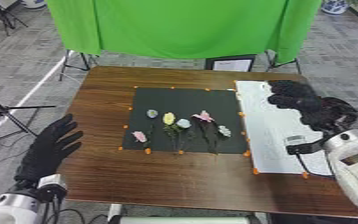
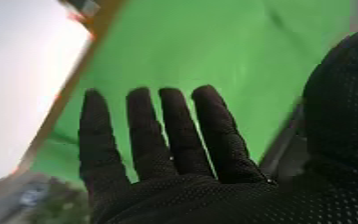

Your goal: Arrange flowers

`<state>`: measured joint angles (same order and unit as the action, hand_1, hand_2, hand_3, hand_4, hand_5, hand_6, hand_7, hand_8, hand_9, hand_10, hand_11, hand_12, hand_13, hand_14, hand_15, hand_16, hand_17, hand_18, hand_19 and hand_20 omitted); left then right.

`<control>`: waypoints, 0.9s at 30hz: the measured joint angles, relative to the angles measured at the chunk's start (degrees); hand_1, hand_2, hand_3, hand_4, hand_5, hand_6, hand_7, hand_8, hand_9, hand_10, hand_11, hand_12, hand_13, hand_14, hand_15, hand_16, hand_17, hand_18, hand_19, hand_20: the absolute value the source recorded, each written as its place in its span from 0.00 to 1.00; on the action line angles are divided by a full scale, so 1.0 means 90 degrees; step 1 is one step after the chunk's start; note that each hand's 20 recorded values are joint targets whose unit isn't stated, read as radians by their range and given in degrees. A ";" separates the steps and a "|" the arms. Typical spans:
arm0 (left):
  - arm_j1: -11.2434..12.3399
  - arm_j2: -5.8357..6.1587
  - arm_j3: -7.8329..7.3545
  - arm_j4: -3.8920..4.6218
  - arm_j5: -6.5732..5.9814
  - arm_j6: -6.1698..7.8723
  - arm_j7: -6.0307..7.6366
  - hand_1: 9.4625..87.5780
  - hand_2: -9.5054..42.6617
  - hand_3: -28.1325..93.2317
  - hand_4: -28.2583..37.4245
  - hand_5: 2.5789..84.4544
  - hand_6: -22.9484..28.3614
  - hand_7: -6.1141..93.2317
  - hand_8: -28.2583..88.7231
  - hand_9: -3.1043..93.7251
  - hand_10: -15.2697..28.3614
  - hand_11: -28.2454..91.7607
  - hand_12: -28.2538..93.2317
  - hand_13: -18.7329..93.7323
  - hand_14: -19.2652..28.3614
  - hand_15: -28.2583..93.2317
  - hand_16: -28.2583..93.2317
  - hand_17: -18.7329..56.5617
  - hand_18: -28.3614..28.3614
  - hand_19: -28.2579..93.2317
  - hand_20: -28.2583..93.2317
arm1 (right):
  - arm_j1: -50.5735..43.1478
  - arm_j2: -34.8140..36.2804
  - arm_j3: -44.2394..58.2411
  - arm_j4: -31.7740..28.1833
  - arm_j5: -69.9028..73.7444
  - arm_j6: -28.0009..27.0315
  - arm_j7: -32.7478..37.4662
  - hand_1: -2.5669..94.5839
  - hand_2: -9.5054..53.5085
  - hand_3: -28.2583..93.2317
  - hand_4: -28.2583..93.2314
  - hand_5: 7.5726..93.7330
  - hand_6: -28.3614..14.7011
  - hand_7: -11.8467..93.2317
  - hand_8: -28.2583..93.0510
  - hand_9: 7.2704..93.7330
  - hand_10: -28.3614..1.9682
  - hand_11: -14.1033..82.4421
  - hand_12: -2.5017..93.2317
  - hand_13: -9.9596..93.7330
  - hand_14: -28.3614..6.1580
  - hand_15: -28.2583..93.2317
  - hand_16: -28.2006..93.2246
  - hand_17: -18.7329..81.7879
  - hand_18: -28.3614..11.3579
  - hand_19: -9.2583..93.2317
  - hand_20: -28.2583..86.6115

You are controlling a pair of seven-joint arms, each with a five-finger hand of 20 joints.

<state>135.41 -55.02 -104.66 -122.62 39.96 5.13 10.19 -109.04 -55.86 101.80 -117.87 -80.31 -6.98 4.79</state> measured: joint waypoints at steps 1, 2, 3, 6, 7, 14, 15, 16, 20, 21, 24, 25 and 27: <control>-0.0030 -0.0001 0.0008 -0.0002 -0.0003 -0.0021 0.0020 0.18 0.11 0.79 0.00 0.25 0.53 0.30 0.14 0.22 0.60 0.38 0.40 0.29 0.73 0.41 0.25 0.08 0.94 0.55 0.29 | -0.0064 -0.0109 0.0054 0.0000 0.0387 0.0171 -0.0029 0.10 0.12 0.90 0.00 0.26 0.56 0.22 0.16 0.27 0.46 0.17 0.27 0.31 0.43 0.23 0.51 0.21 0.10 0.42 0.37; -0.0060 -0.0001 0.0015 -0.0005 -0.0005 -0.0041 0.0036 0.17 0.11 0.78 0.00 0.25 0.53 0.29 0.14 0.22 0.59 0.37 0.40 0.28 0.74 0.40 0.25 0.08 0.94 0.55 0.28 | -0.0108 -0.0248 0.0113 0.0004 0.0763 0.0216 -0.0023 0.08 0.12 0.89 0.00 0.25 0.56 0.21 0.16 0.26 0.48 0.16 0.26 0.30 0.43 0.22 0.51 0.20 0.10 0.41 0.36; -0.0086 -0.0001 0.0018 -0.0012 -0.0005 -0.0060 0.0041 0.17 0.11 0.78 0.00 0.25 0.53 0.29 0.14 0.21 0.59 0.36 0.40 0.28 0.74 0.39 0.26 0.07 0.95 0.54 0.28 | -0.0129 -0.0407 0.0168 0.0017 0.1094 0.0177 0.0003 0.08 0.13 0.88 0.00 0.25 0.56 0.20 0.16 0.25 0.49 0.15 0.26 0.30 0.43 0.22 0.51 0.19 0.10 0.41 0.35; -0.0155 -0.0010 0.0018 -0.0051 0.0032 -0.0113 0.0028 0.16 0.10 0.77 0.00 0.23 0.53 0.26 0.15 0.20 0.58 0.33 0.40 0.28 0.74 0.36 0.27 0.07 0.96 0.54 0.28 | -0.0141 -0.0965 0.0342 0.0116 0.1888 -0.0461 0.0100 0.07 0.12 0.88 0.00 0.23 0.58 0.19 0.17 0.23 0.52 0.15 0.25 0.28 0.44 0.21 0.50 0.16 0.11 0.41 0.34; -0.0177 -0.0020 0.0018 -0.0067 0.0053 -0.0124 0.0022 0.16 0.10 0.77 0.00 0.23 0.52 0.26 0.15 0.20 0.58 0.32 0.40 0.27 0.74 0.35 0.27 0.06 0.96 0.54 0.28 | -0.0152 -0.1142 0.0390 0.0140 0.2121 -0.0733 0.0139 0.06 0.12 0.88 0.00 0.23 0.58 0.19 0.17 0.23 0.53 0.15 0.24 0.28 0.44 0.21 0.50 0.15 0.11 0.40 0.34; -0.0283 -0.0117 0.0059 -0.0139 0.0076 -0.0130 0.0033 0.15 0.09 0.77 0.00 0.22 0.52 0.24 0.16 0.19 0.57 0.30 0.41 0.26 0.73 0.32 0.28 0.05 0.96 0.53 0.27 | -0.0395 -0.1770 0.0512 0.0113 0.4143 -0.1150 0.0446 0.08 0.09 0.89 0.00 0.22 0.60 0.20 0.17 0.21 0.53 0.14 0.25 0.26 0.46 0.19 0.51 0.11 0.14 0.41 0.34; -0.0305 -0.0138 0.0091 -0.0138 0.0076 -0.0130 0.0040 0.15 0.09 0.77 0.00 0.22 0.52 0.24 0.16 0.19 0.57 0.30 0.41 0.26 0.73 0.32 0.28 0.05 0.96 0.53 0.27 | -0.0425 -0.1776 0.0526 0.0107 0.4248 -0.1134 0.0454 0.08 0.08 0.90 0.00 0.22 0.60 0.20 0.17 0.21 0.52 0.14 0.25 0.26 0.46 0.19 0.52 0.11 0.14 0.41 0.34; -0.0329 -0.0160 0.0127 -0.0133 0.0076 -0.0131 0.0047 0.15 0.09 0.77 0.00 0.21 0.52 0.24 0.16 0.19 0.57 0.30 0.41 0.26 0.72 0.32 0.28 0.05 0.96 0.53 0.27 | -0.0448 -0.1775 0.0536 0.0102 0.4258 -0.1115 0.0455 0.08 0.07 0.90 0.00 0.22 0.60 0.20 0.17 0.21 0.52 0.14 0.25 0.26 0.46 0.19 0.52 0.11 0.14 0.42 0.34; -0.0424 -0.0233 0.0257 -0.0108 0.0076 -0.0155 0.0055 0.15 0.09 0.77 0.00 0.21 0.52 0.24 0.16 0.19 0.57 0.29 0.42 0.26 0.71 0.32 0.29 0.04 0.96 0.53 0.27 | -0.0478 -0.1773 0.0556 0.0101 0.4053 -0.1074 0.0480 0.09 0.07 0.90 0.00 0.23 0.59 0.21 0.17 0.22 0.51 0.15 0.26 0.27 0.47 0.20 0.53 0.11 0.15 0.42 0.34; -0.0441 -0.0244 0.0281 -0.0103 0.0076 -0.0159 0.0055 0.15 0.09 0.77 0.00 0.21 0.52 0.25 0.16 0.19 0.57 0.29 0.42 0.26 0.70 0.32 0.29 0.04 0.96 0.53 0.27 | -0.0478 -0.1773 0.0557 0.0101 0.3987 -0.1071 0.0488 0.09 0.07 0.90 0.01 0.23 0.59 0.21 0.17 0.23 0.51 0.15 0.26 0.27 0.47 0.20 0.53 0.11 0.15 0.42 0.34; -0.0467 -0.0253 0.0329 -0.0091 0.0071 -0.0166 0.0054 0.15 0.09 0.78 0.00 0.21 0.52 0.25 0.16 0.19 0.57 0.30 0.43 0.26 0.70 0.32 0.30 0.04 0.96 0.53 0.27 | -0.0478 -0.1776 0.0557 0.0102 0.3879 -0.1067 0.0515 0.09 0.06 0.90 0.01 0.24 0.58 0.21 0.17 0.23 0.50 0.15 0.27 0.28 0.47 0.20 0.54 0.11 0.15 0.42 0.34; -0.0472 -0.0253 0.0341 -0.0088 0.0068 -0.0166 0.0054 0.15 0.09 0.78 0.00 0.21 0.52 0.25 0.16 0.19 0.57 0.30 0.43 0.26 0.70 0.33 0.30 0.04 0.96 0.53 0.27 | -0.0479 -0.1778 0.0560 0.0102 0.3877 -0.1067 0.0528 0.10 0.05 0.90 0.01 0.24 0.58 0.21 0.17 0.23 0.50 0.15 0.27 0.28 0.47 0.20 0.54 0.12 0.15 0.42 0.34; -0.0482 -0.0253 0.0365 -0.0079 0.0057 -0.0167 0.0054 0.15 0.09 0.78 0.00 0.21 0.52 0.25 0.16 0.19 0.57 0.30 0.43 0.26 0.69 0.33 0.30 0.04 0.96 0.53 0.27 | -0.0486 -0.1788 0.0575 0.0102 0.3873 -0.1067 0.0551 0.10 0.05 0.91 0.01 0.24 0.58 0.21 0.17 0.24 0.50 0.15 0.27 0.28 0.47 0.20 0.54 0.12 0.15 0.42 0.34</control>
<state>131.07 -57.30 -101.38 -123.32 40.47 3.63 10.68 -113.41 -71.95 106.98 -116.95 -45.46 -16.58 9.74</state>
